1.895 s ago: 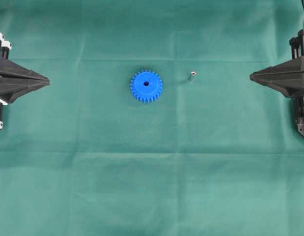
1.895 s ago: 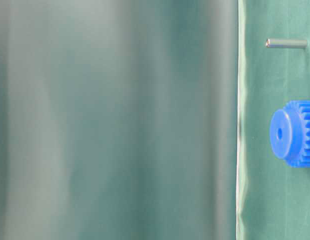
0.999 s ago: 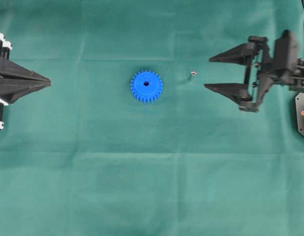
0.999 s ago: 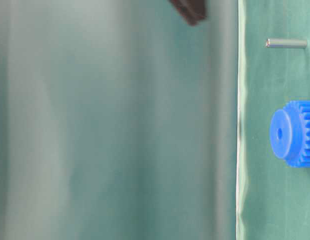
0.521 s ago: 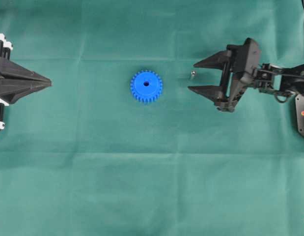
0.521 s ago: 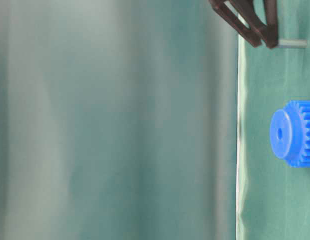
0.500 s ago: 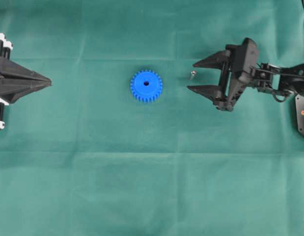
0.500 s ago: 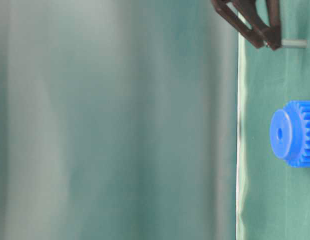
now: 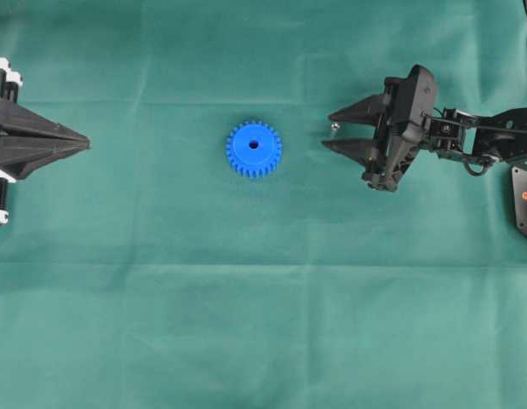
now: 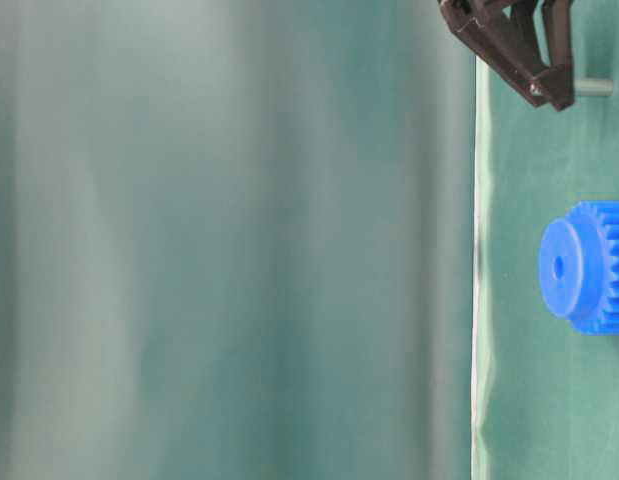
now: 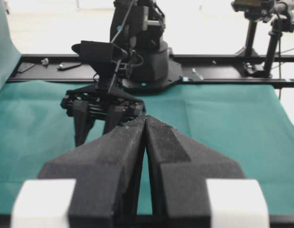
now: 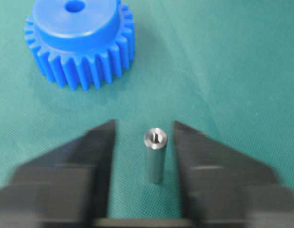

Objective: Insert the shaft placed at a random location into the center hole of the medium gear at another random location.
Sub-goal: 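Move the right gripper left and lower it around the silver shaft, then close the right gripper on the silver shaft and lift it, then carry the shaft left with the right gripper over the blue gear's hole, then lower the shaft into the gear's center hole with the right gripper, then open the right gripper to release the shaft in the gear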

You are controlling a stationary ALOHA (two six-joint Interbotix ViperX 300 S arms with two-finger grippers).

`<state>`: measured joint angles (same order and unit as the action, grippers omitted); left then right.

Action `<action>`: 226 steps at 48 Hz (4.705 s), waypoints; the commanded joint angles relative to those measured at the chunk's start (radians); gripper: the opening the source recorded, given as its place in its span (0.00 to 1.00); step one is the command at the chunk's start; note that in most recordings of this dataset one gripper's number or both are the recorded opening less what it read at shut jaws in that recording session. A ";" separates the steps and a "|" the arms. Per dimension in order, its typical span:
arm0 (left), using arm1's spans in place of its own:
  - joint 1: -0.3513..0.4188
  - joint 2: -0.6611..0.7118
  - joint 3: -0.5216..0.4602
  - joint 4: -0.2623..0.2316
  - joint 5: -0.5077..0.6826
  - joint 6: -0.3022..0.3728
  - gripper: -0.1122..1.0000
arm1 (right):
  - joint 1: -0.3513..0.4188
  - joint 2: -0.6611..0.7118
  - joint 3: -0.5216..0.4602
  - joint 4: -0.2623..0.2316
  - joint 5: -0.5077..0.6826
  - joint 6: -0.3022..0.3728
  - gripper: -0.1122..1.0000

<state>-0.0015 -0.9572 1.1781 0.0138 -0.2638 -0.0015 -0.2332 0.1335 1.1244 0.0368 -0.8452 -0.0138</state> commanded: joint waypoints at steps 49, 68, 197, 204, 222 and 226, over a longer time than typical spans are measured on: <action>0.003 0.008 -0.017 0.002 -0.005 -0.002 0.10 | -0.003 -0.298 -0.072 -0.003 0.296 -0.032 0.22; 0.003 0.009 -0.017 0.003 -0.002 -0.002 0.10 | 0.000 -0.278 -0.095 -0.003 0.299 -0.026 0.22; 0.003 0.009 -0.017 0.003 0.008 0.002 0.10 | 0.092 0.124 -0.425 0.000 0.305 -0.023 0.22; 0.003 0.008 -0.018 0.002 0.009 0.002 0.10 | 0.092 0.123 -0.426 -0.002 0.305 -0.023 0.22; 0.003 0.009 -0.017 0.003 0.014 0.002 0.10 | 0.092 0.087 -0.434 0.000 0.310 -0.023 0.76; 0.002 0.009 -0.017 0.003 0.014 0.002 0.10 | 0.092 0.057 -0.431 0.000 0.322 -0.023 0.91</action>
<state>0.0000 -0.9557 1.1781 0.0138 -0.2454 -0.0015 -0.1396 0.2516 0.7087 0.0353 -0.5354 -0.0307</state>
